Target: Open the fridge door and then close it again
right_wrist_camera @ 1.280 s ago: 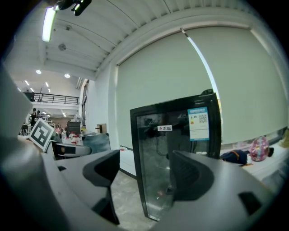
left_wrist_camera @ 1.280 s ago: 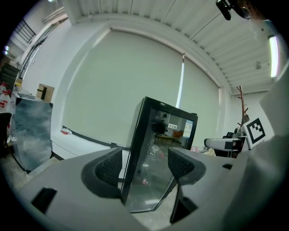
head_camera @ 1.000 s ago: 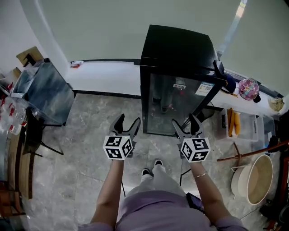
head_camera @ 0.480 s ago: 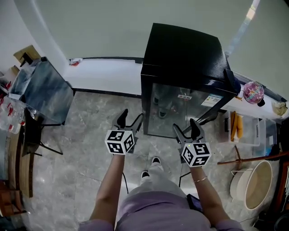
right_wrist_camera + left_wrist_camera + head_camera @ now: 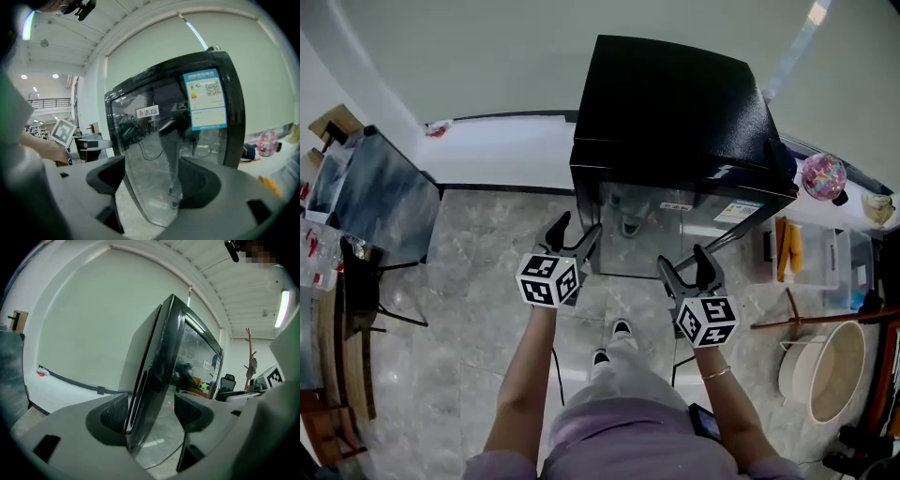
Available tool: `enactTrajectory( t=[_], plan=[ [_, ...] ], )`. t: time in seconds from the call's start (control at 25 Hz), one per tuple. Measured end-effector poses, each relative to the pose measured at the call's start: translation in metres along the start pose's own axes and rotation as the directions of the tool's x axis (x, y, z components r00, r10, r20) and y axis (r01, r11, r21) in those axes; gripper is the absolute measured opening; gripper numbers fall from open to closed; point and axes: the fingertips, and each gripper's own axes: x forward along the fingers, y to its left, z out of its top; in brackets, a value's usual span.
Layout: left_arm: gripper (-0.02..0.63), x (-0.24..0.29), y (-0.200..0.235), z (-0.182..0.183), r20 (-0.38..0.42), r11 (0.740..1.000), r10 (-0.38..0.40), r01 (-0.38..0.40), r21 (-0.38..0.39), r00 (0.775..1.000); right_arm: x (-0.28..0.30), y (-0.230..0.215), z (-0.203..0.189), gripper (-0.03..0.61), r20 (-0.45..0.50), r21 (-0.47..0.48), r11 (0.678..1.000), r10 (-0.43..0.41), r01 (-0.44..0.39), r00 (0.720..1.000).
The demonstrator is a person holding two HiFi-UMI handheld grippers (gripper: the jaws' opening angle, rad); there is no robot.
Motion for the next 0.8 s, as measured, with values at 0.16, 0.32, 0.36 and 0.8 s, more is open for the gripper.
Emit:
enactTrajectory(
  t=[0.16,0.32,0.36,0.8],
  plan=[
    [0.302,0.010,-0.006,-0.003,-0.009,0.999,-0.038,0.038,-0.003,0.999,0.002,-0.006,-0.005,0.347,-0.008,0.014,1.000,-0.010,0.010,1.000],
    [0.284,0.016,-0.009,-0.007,-0.020,0.998,-0.058,0.058,-0.005,0.998,0.005,-0.010,-0.008,0.347,-0.017,0.023,1.000,-0.010,0.010,1.000],
    [0.280,0.017,-0.009,-0.007,-0.020,0.998,-0.058,0.058,-0.006,0.998,0.006,-0.011,-0.008,0.347,-0.018,0.023,1.000,-0.009,0.009,1.000],
    [0.209,0.020,-0.001,-0.009,-0.032,0.998,-0.060,0.060,-0.001,0.998,0.006,-0.011,-0.007,0.345,-0.019,0.027,1.000,0.008,-0.008,1.000]
  ],
)
